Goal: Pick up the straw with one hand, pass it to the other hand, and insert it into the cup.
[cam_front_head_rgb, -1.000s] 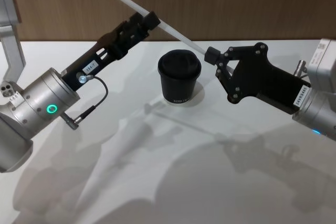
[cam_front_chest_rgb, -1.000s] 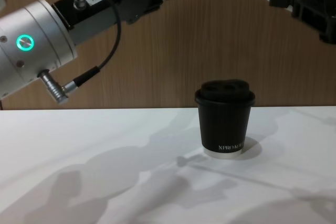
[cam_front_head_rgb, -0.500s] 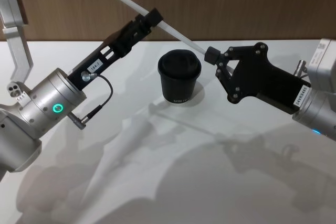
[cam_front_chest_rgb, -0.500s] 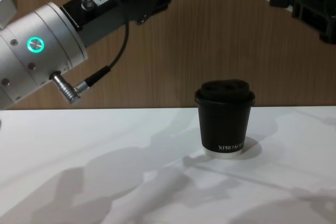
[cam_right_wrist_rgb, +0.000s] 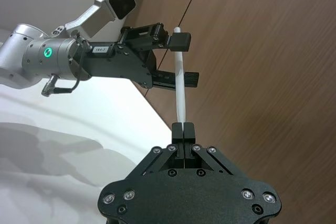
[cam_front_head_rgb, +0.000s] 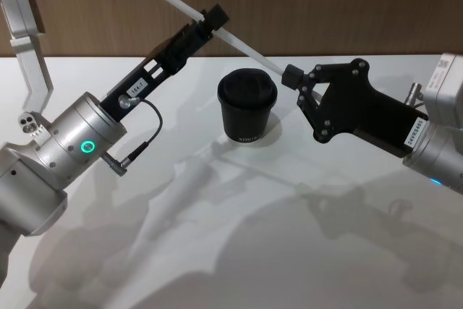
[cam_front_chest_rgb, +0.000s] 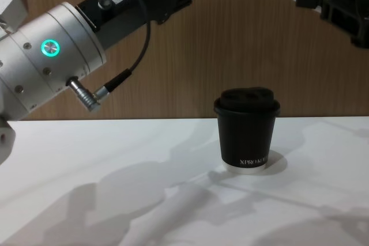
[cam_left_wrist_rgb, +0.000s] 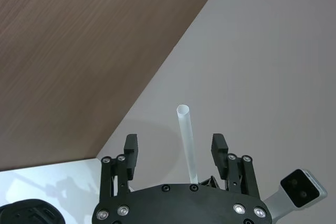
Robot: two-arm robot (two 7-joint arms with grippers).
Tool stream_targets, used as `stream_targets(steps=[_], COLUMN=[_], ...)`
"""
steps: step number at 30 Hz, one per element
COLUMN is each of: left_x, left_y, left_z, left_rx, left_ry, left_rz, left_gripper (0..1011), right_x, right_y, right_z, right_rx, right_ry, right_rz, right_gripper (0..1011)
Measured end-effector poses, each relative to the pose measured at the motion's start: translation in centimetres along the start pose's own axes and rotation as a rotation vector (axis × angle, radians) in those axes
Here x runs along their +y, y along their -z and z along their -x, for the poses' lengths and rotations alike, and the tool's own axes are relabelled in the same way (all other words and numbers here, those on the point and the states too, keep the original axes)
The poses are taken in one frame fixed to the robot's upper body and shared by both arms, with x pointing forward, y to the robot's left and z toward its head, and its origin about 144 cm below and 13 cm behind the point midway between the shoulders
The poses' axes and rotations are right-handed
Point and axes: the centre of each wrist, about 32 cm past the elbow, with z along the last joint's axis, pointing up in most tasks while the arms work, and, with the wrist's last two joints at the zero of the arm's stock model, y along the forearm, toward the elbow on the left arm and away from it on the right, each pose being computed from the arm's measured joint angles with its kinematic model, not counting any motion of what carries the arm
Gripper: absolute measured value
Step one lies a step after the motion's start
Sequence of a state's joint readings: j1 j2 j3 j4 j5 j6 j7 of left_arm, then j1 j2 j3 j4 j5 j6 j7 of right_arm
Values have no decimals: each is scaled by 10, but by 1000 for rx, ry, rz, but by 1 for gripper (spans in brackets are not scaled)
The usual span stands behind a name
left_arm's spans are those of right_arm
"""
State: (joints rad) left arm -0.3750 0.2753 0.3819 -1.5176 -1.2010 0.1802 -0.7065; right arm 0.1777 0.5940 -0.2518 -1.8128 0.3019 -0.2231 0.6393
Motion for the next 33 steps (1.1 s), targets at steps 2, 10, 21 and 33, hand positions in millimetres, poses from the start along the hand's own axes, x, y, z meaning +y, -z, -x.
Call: stream_targets(steps=[2, 10, 21, 33], left_x=[-1, -2, -3, -3], left_y=[1, 2, 2, 3], left_z=[0, 0, 0, 0], left_rx=[2, 5, 7, 9], left_ry=[0, 2, 2, 3], left_rz=[2, 7, 11, 13], left_gripper=[832, 624, 272, 52], right_x=[0, 0, 0, 0], right_y=[0, 0, 0, 0], right_z=[0, 0, 0, 0], right_rx=[0, 0, 0, 0], right_ry=[0, 0, 0, 0], right_rz=[0, 0, 0, 0], right_gripper=[10, 10, 10, 10])
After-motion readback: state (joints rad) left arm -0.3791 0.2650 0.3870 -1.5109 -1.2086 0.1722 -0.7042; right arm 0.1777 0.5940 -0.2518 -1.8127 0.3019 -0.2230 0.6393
